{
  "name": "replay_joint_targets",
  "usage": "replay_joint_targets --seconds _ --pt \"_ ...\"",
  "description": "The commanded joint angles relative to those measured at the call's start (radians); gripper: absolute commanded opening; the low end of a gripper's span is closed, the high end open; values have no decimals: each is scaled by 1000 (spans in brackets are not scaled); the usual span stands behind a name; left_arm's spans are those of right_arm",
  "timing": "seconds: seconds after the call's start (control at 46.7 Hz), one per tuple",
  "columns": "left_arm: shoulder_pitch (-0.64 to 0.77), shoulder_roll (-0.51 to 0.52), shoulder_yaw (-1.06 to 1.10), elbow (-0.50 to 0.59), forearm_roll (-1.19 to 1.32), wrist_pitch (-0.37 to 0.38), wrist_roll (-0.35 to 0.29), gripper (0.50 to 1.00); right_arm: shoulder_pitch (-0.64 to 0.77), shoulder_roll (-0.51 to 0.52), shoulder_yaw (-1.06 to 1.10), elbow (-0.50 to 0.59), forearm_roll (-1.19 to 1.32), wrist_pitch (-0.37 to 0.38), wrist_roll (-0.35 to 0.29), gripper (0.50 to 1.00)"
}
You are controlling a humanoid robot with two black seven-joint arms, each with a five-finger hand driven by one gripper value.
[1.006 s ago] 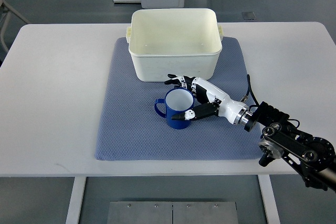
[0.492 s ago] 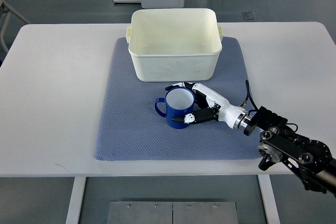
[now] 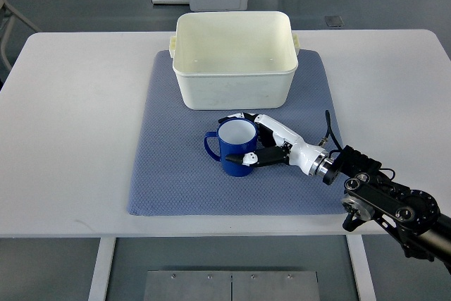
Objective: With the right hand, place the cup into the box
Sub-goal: 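Lift the blue mug with the right hand over the cream box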
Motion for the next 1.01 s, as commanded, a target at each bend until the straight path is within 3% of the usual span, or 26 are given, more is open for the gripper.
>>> replay_joint_targets --seconds 0.0,0.621,0.984 --pt "0 0 -1 1 0 0 0 1000 6 -1 1 2 1 -12 3 500" --pt "0 0 1 1 0 0 0 1000 134 -244 51 198 25 -9 -9 500" --pt "0 0 1 1 0 1 0 1000 274 -251 129 187 68 6 -111 500"
